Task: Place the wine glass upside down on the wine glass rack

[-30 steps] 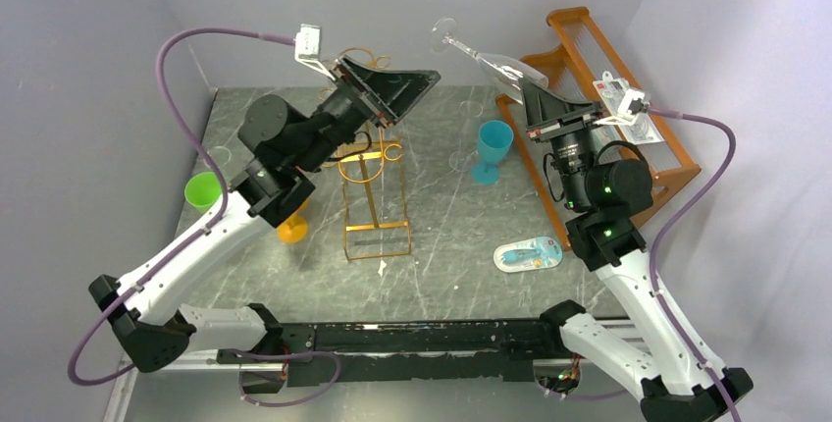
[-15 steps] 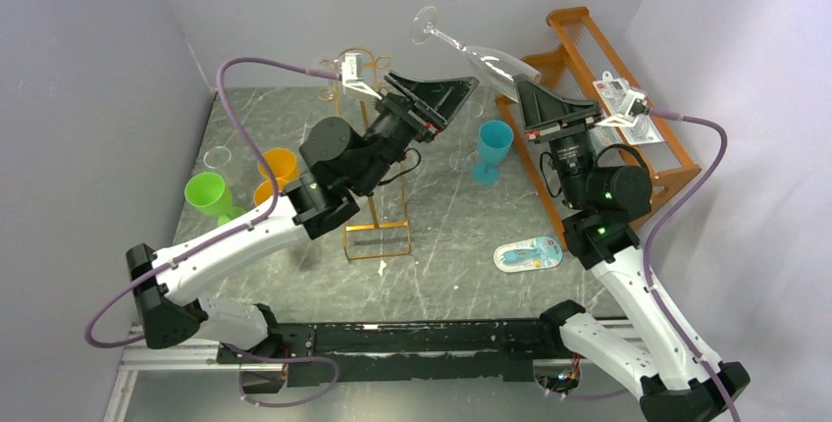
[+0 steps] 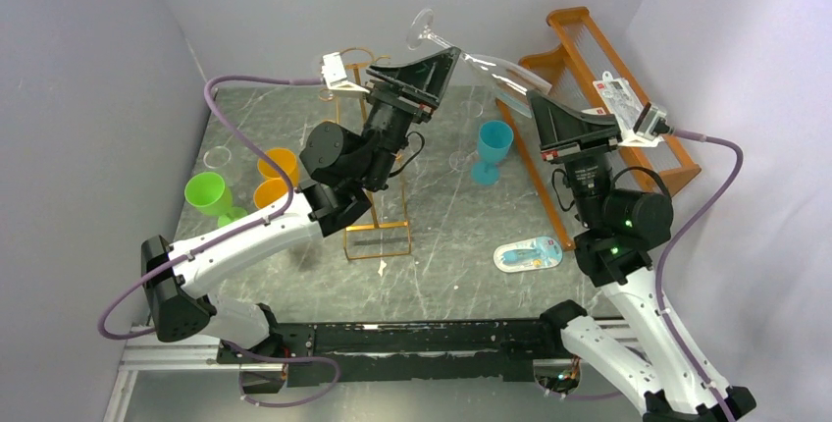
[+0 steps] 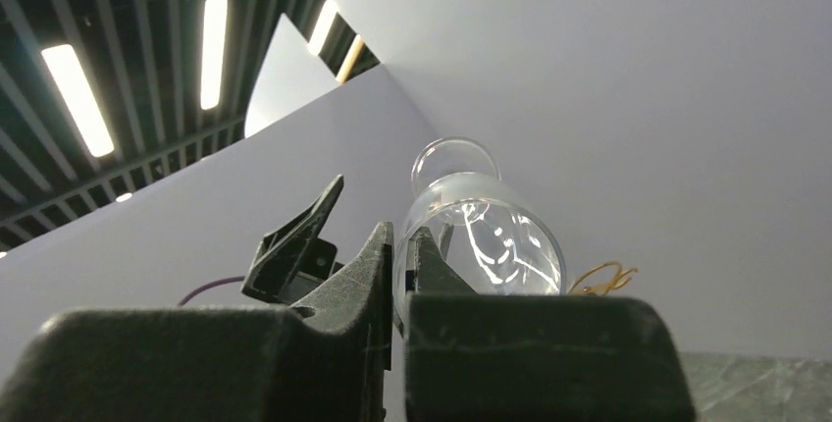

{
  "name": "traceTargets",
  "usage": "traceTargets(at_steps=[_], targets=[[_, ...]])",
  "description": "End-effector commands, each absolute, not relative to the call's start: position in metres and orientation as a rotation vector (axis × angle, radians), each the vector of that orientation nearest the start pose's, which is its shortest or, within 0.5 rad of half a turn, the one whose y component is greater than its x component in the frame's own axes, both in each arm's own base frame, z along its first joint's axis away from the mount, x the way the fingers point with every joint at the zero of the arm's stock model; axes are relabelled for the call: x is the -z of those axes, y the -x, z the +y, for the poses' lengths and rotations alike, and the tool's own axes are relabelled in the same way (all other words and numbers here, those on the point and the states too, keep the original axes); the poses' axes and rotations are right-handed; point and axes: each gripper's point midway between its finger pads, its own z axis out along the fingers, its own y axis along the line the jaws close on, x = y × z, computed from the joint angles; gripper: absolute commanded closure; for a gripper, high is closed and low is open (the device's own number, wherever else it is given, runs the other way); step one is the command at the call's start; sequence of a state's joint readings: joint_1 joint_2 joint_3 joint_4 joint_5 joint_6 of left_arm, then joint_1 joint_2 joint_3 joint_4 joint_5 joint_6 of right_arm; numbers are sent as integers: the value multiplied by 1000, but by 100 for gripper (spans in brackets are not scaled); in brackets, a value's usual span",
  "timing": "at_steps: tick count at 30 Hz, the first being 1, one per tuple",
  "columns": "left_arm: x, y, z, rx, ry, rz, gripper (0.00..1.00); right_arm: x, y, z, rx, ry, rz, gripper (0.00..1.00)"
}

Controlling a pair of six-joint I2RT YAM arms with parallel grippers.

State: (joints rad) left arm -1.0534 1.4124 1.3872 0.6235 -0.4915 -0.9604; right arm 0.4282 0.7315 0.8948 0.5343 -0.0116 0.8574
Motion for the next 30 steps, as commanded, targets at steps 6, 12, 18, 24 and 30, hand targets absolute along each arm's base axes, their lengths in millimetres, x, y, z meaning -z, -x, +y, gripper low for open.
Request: traceTargets(at_steps=[6,12,18,24,30], targets=[[-566,-257,-362,1653,461,1019,44,-538,-210,146,-1315,-145,860,100],[-563,-259,-367,1658,458,1034,45,-540,-205,146,-1329,-133,843,100],[-559,-260,-366,1641,465,1059,38,-539,-209,142,-1313,-166,840,100],[-547,-261,-361,1651,524,1096,32,-534,-216,134,-1308,-244,838,100],[-542,-264,-364,1634,540,1136,27,-535,-212,127,-1307,-266,809,100]])
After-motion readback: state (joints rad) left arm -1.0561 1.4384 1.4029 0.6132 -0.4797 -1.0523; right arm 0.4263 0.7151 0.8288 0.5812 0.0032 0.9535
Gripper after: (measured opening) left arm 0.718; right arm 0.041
